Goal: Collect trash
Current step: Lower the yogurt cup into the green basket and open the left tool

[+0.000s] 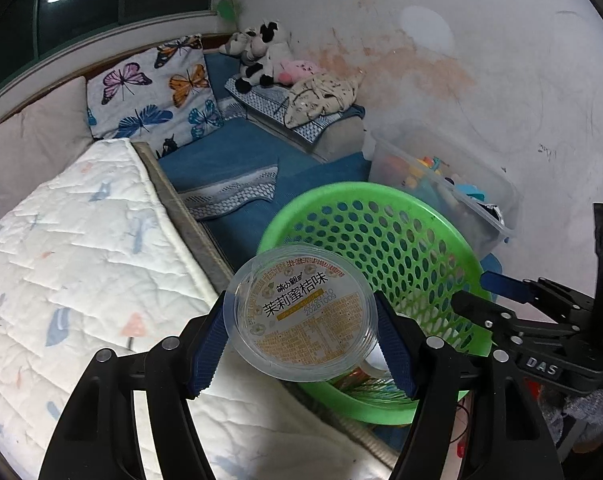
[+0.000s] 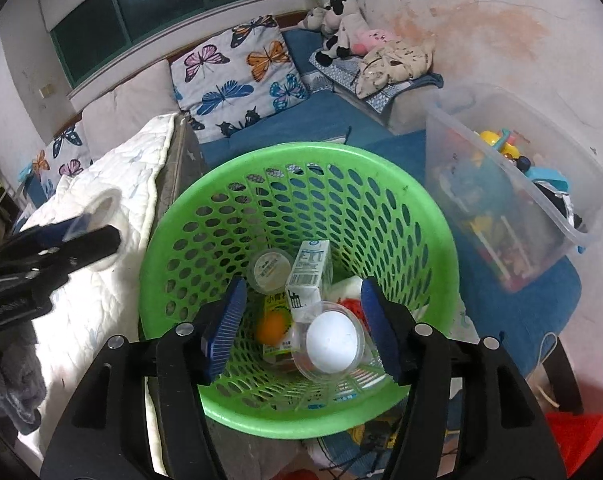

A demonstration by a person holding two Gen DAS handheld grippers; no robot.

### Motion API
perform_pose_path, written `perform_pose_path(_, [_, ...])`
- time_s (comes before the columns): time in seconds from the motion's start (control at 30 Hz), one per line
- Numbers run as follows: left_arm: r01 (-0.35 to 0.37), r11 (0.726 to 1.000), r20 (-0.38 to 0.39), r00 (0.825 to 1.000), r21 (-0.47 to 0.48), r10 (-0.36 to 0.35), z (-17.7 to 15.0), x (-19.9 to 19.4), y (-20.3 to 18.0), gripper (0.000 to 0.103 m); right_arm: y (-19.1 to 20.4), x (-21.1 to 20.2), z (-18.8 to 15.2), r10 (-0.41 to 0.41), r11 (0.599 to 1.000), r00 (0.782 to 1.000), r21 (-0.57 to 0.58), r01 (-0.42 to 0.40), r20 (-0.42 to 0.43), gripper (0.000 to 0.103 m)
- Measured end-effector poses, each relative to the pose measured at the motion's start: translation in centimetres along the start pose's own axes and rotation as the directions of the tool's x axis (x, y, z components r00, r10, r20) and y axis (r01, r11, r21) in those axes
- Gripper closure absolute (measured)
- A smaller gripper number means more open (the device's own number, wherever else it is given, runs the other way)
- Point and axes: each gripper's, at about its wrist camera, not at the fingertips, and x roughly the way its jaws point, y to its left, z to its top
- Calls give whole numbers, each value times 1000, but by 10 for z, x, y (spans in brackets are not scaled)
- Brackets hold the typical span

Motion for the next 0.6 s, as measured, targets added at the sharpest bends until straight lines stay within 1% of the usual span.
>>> perform_pose_path(0.17, [8, 1000, -22, 1000, 12, -8, 0, 11, -10, 37, -4, -7, -4, 3, 1000, 1000, 5, -3, 7, 41])
perform_pose_path(0.23, [13, 1000, -29, 1000, 14, -12, -1, 14, -13, 37, -5, -9, -4, 0, 1000, 1000, 7, -1, 10, 37])
perform_pose_path(0.33, [20, 1000, -38, 999, 19, -20, -1, 18, -18, 36, -7, -12, -5, 6, 1000, 1000, 12, -7, 14, 37])
perform_pose_path(0.43, [27, 999, -44, 999, 19, -26, -1, 21, -21, 35, -8, -15, -6, 8, 1000, 1000, 14, -8, 18, 36])
perform_pose_path(0.5, [35, 999, -45, 998, 18, -34, -1, 21, -23, 29, -8, -16, -7, 9, 1000, 1000, 15, -10, 19, 36])
perform_pose_path(0.6, [47, 999, -40, 998, 17, -46, -2, 19, -24, 27, -6, -17, -8, 12, 1000, 1000, 14, -12, 19, 36])
